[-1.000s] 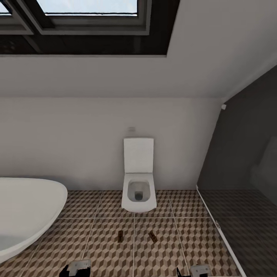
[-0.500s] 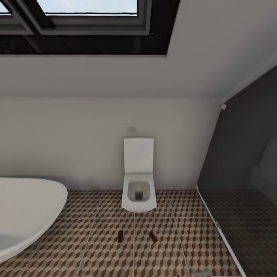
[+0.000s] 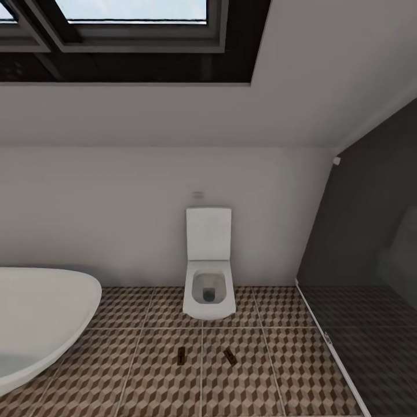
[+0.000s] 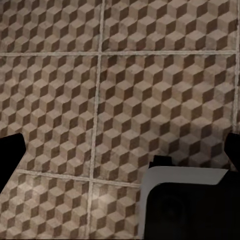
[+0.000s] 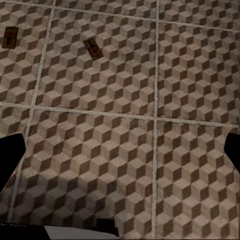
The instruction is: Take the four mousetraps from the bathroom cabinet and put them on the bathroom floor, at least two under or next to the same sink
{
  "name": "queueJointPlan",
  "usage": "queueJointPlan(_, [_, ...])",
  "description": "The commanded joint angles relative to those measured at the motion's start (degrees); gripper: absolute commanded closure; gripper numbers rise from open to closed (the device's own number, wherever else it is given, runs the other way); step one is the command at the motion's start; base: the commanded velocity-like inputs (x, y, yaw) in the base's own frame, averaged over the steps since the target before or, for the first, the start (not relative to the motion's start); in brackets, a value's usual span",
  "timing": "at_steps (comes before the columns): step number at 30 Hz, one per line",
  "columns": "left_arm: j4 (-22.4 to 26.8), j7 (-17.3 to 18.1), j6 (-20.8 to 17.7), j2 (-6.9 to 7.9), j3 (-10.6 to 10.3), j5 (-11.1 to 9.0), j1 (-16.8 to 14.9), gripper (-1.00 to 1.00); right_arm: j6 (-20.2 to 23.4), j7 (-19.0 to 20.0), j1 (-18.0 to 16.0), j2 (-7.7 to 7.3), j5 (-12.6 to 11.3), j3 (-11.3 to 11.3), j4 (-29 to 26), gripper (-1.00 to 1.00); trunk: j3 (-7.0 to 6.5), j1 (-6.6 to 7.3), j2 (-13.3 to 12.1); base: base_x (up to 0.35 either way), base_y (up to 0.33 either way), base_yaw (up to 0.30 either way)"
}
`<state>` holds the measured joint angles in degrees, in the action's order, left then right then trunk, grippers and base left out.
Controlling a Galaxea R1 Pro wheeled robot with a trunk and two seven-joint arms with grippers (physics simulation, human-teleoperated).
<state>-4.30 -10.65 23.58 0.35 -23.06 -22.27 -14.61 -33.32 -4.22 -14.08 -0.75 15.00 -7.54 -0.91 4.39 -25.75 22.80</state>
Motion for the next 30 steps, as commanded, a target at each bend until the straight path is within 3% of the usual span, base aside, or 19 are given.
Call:
queueJointPlan(1, [-0.2, -0.1, 0.2, 0.27, -0.5, -0.3, 0.5, -1.0, 0.0, -0.4, 0.7, -0.1, 0.6, -0.4, 0.1, -1.0, 0.12, -0.04, 0.1, 0.0, 0.0, 0.0])
queueJointPlan(5, [-0.2, -0.2, -0.3, 0.81, -0.5, -0.4, 1.6, -1.0, 1.9, -0.5, 2.0, -0.61, 0.1, -0.4, 0.1, -1.0, 0.12, -0.04, 0.1, 0.0, 0.0, 0.0])
queueJointPlan(9, [-0.2, -0.2, -2.3, 1.27, -0.4, -0.4, 2.5, -1.0, 7.9, -0.5, 2.9, -1.16, -2.9, -0.5, 0.1, -1.0, 0.12, -0.04, 0.1, 0.0, 0.0, 0.0])
queueJointPlan(14, [-0.1, -0.2, -5.3, 1.65, -0.4, -0.5, 2.9, -1.0, 15.1, -0.4, 3.3, -1.8, -10.8, -0.5, 0.1, -1.0, 0.12, -0.04, 0.1, 0.0, 0.0, 0.0])
queueJointPlan(15, [-0.1, -0.2, -5.8, 1.72, -0.3, -0.6, 2.9, -1.0, 16.3, -0.4, 3.6, -2.02, -13.3, -0.5, 0.1, -1.0, 0.12, -0.04, 0.1, 0.0, 0.0, 0.0])
queueJointPlan(18, [-0.1, -0.2, -6.2, 1.86, 0.3, -1.0, 3.0, -1.0, 17.5, -0.4, 4.4, -2.59, -15.8, -0.5, 0.1, -1.0, 0.12, -0.04, 0.1, 0.0, 0.0, 0.0])
queueJointPlan(25, [-0.1, -0.4, -6.5, 2.06, 5.2, -4.0, 3.1, -1.0, 18.8, -0.5, 5.6, -3.75, -18.1, -0.4, 0.1, -1.0, 0.12, -0.04, 0.1, 0.0, 0.0, 0.0])
queueJointPlan(30, [-0.1, -1.1, -6.6, 2.25, 6.6, -4.7, 3.1, -1.0, 19.8, -1.3, 5.7, -3.84, -18.4, -0.4, 0.1, -1.0, 0.12, -0.04, 0.1, 0.0, 0.0, 0.0])
